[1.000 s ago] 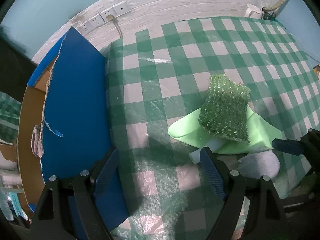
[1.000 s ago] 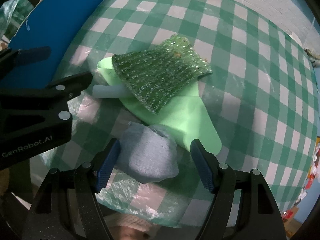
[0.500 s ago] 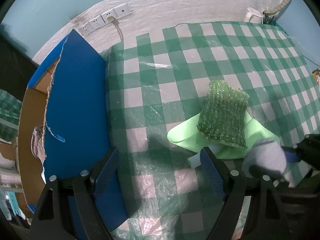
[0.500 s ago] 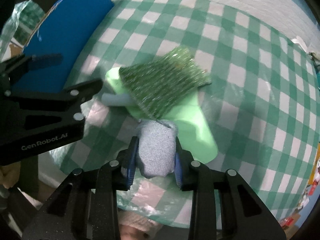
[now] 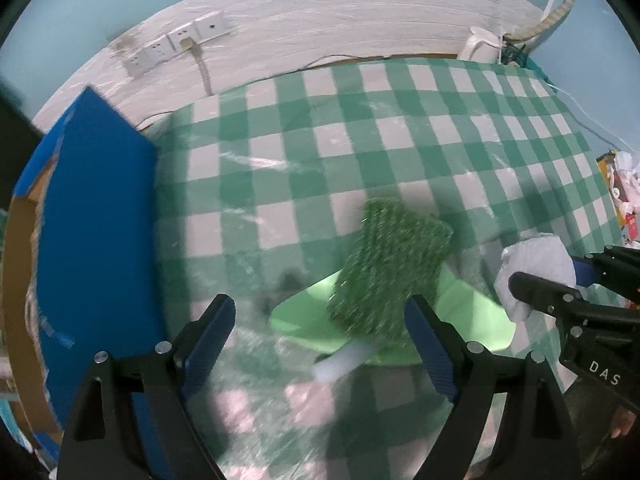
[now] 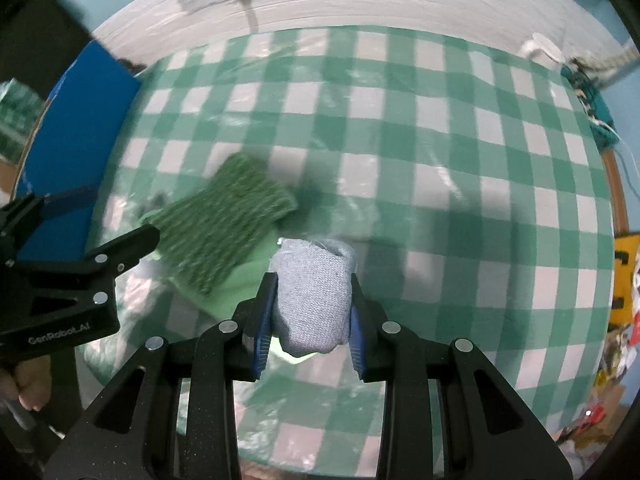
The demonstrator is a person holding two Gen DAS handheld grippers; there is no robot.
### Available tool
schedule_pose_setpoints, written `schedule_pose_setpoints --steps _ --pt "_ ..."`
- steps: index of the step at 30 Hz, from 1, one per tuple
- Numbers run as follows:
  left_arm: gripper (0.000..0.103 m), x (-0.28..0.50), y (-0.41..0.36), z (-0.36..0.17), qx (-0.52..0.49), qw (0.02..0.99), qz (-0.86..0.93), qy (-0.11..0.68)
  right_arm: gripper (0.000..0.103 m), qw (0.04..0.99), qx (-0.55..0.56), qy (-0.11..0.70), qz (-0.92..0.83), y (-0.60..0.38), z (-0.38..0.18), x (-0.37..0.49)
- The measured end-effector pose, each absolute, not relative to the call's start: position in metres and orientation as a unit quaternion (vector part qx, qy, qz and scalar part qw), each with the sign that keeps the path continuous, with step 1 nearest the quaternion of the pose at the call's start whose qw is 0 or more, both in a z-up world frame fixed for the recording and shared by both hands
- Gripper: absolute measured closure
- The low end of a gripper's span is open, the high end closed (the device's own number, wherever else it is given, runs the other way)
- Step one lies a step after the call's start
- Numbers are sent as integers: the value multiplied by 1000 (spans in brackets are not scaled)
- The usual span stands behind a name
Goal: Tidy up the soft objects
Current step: 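Grasp grey-blue sock with right tool while left tool grasps green mesh scrubber, then carry sock into box with right tool while left tool drops green scrubber in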
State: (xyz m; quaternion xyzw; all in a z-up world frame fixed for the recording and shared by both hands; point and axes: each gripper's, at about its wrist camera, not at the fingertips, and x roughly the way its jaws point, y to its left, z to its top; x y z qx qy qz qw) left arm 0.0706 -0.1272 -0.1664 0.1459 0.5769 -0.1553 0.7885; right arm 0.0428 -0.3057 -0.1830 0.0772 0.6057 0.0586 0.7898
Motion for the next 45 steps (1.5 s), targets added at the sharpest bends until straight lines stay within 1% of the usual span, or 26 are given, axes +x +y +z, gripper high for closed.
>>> schedule_pose_setpoints --steps 8,24,25,28,29,30,32,34,37,45 --pt "15 89 -154 -182 167 776 -177 582 72 787 95 608 40 -326 -193 45" --pt "16 88 -179 -219 213 746 -202 597 72 781 109 615 31 -333 -198 44" --pt "19 89 -179 -219 210 748 -203 596 72 780 110 615 30 -333 -198 44" --pt "33 89 -178 -218 201 749 -207 597 72 780 112 615 28 -336 -198 43" --pt "42 89 -179 -217 196 749 -208 598 72 780 113 615 28 -336 -199 43" --pt "48 88 -179 -216 190 749 -210 599 72 780 113 615 28 -336 -199 43" --pt "69 88 -178 -215 178 749 -213 602 72 780 113 615 28 -335 -199 43" --pt "84 89 -177 -213 166 748 -217 605 72 780 112 615 30 -333 -198 44" --pt "88 90 -176 -210 156 760 -185 603 72 781 110 614 33 -331 -197 45" --pt "88 85 -172 -186 124 775 -197 588 72 787 108 606 38 -328 -188 45"
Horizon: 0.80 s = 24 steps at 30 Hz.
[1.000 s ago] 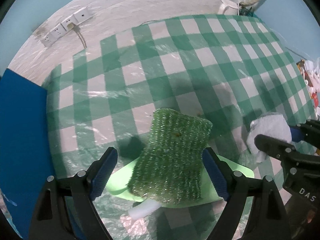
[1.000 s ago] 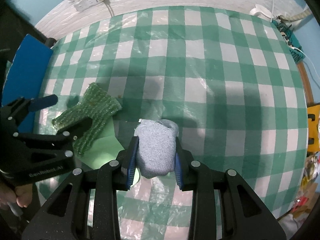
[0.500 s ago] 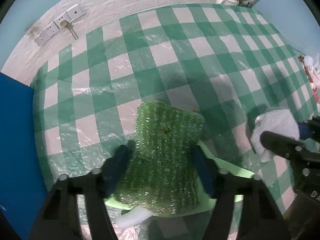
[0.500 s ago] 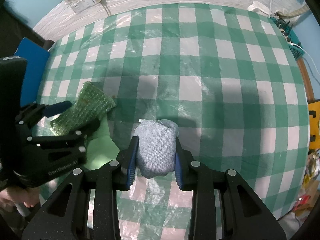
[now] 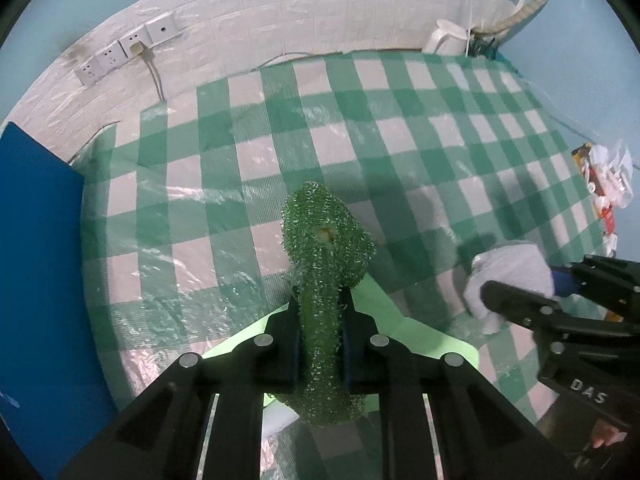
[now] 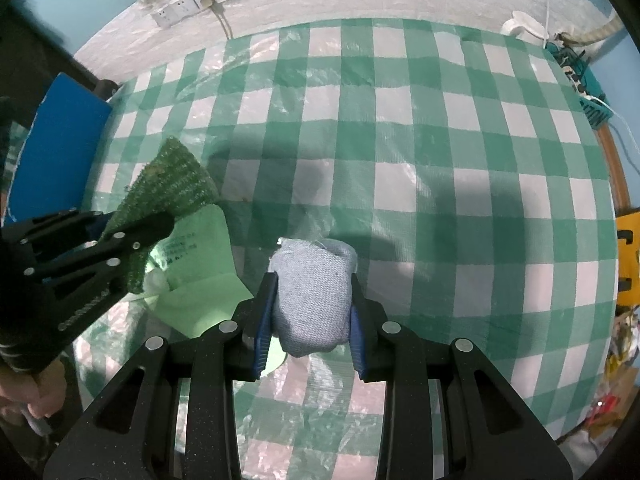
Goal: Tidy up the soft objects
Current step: 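Carry sock into box with right tool while left tool drops green scrubber in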
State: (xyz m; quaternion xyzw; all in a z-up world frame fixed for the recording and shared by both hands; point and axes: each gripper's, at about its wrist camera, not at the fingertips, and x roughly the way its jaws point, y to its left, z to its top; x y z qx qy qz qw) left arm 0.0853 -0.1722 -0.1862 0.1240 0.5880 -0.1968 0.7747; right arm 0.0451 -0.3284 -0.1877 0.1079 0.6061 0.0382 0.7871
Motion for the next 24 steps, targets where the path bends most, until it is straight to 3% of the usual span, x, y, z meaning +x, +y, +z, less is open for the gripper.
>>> schedule_pose_setpoints --steps 24 --pt "88 70 -140 -134 115 816 -164 543 72 828 79 552 60 -304 -126 45"
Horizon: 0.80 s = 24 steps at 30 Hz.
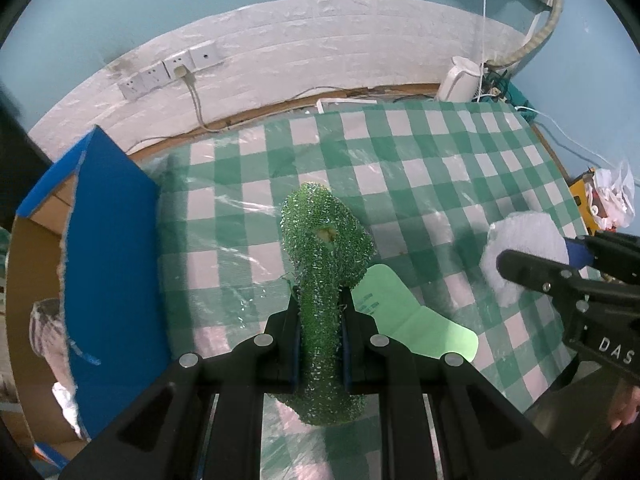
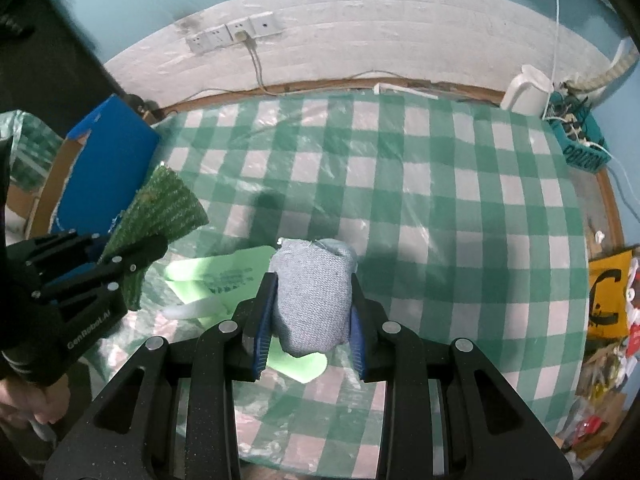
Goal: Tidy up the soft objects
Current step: 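Carry sock into box with right tool while left tool drops green scrubber in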
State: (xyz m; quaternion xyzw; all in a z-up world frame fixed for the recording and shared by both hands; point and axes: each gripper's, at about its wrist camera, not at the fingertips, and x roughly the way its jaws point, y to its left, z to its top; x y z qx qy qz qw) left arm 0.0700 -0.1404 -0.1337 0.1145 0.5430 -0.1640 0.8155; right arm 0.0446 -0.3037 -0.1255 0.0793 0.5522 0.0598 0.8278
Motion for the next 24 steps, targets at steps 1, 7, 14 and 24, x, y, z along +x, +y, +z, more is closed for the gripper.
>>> schedule_pose_setpoints --steps 1,7,14,24 --pt "88 68 -138 -131 115 818 -161 540 72 829 79 550 60 -302 -124 45" --pt "88 62 -126 -121 115 824 -153 533 72 836 72 540 67 -291 -111 47" --pt "88 58 -111 -108 109 834 -144 522 72 845 61 525 80 -274 -92 50" --pt "88 52 -79 -91 90 849 -121 506 72 856 41 507 94 -249 -72 53"
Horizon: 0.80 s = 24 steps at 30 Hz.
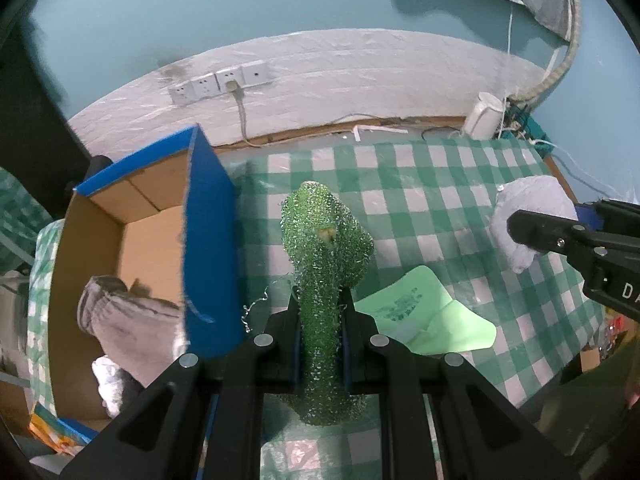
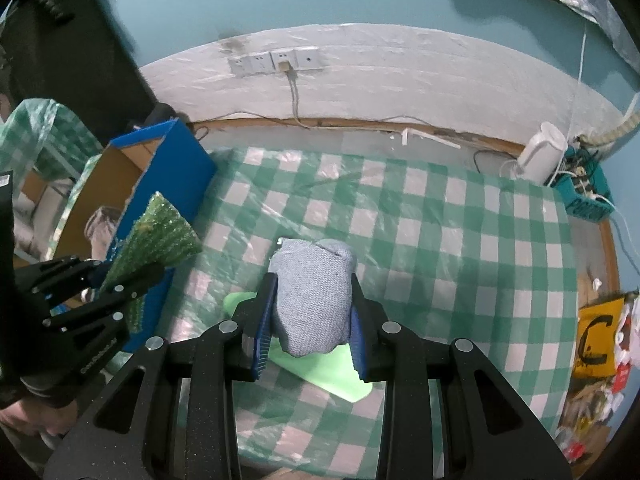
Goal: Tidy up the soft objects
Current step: 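Carry sock into box with right tool while left tool drops green scrubber in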
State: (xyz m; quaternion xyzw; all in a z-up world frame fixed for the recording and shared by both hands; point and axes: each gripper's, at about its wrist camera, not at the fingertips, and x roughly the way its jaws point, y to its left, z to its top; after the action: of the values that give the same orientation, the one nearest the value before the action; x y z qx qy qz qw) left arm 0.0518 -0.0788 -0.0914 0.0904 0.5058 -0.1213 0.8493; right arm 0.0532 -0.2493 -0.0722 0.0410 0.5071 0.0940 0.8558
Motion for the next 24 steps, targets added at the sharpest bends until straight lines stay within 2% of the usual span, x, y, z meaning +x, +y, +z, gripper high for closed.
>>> schedule_pose_setpoints --steps 24 --pt "88 47 -10 -71 38 869 -74 487 72 858 2 488 160 -166 -50 73"
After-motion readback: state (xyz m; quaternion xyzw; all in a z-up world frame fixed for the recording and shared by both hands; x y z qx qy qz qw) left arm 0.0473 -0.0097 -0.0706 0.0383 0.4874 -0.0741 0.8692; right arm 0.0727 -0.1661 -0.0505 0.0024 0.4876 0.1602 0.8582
